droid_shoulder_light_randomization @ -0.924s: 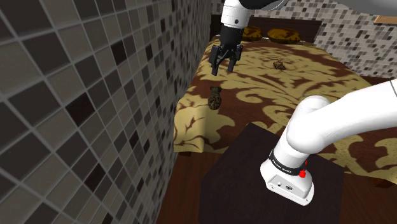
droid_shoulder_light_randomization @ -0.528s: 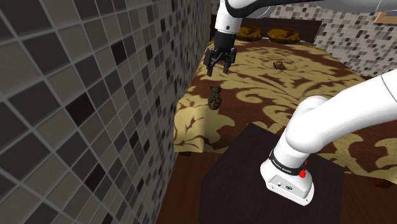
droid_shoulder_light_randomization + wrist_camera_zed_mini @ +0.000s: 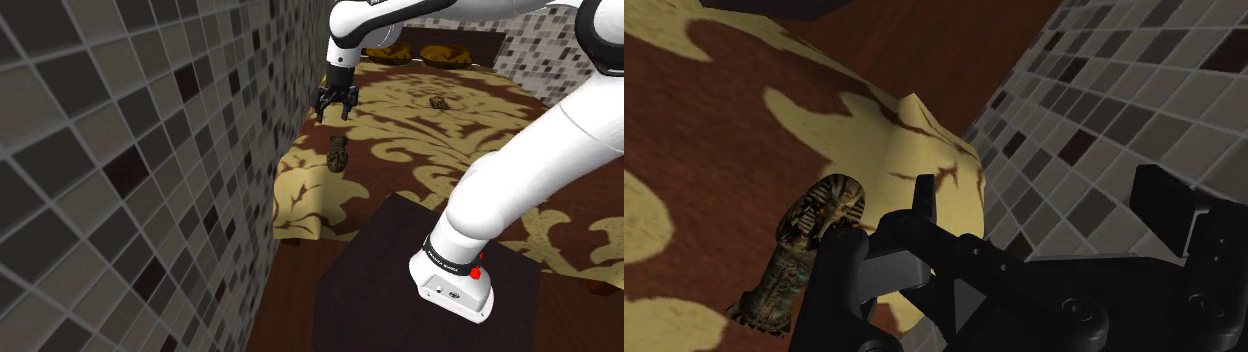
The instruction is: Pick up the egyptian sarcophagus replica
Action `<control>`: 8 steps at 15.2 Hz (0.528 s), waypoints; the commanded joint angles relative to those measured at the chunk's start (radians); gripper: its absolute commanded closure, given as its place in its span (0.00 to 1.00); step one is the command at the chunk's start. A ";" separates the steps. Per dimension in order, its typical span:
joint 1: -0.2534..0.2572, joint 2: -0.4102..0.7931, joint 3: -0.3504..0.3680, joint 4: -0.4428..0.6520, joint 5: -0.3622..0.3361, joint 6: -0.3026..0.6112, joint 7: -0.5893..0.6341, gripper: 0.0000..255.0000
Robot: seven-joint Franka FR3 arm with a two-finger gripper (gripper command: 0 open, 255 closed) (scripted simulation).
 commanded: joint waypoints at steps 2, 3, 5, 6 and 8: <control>-0.016 0.107 -0.023 0.048 0.009 0.048 0.001 0.00; -0.021 0.142 -0.031 0.066 0.013 0.061 0.000 0.00; -0.032 0.211 -0.047 0.102 0.023 0.085 -0.003 0.00; -0.038 0.246 -0.055 0.122 0.029 0.096 -0.005 0.00; -0.050 0.316 -0.070 0.163 0.043 0.114 -0.009 0.00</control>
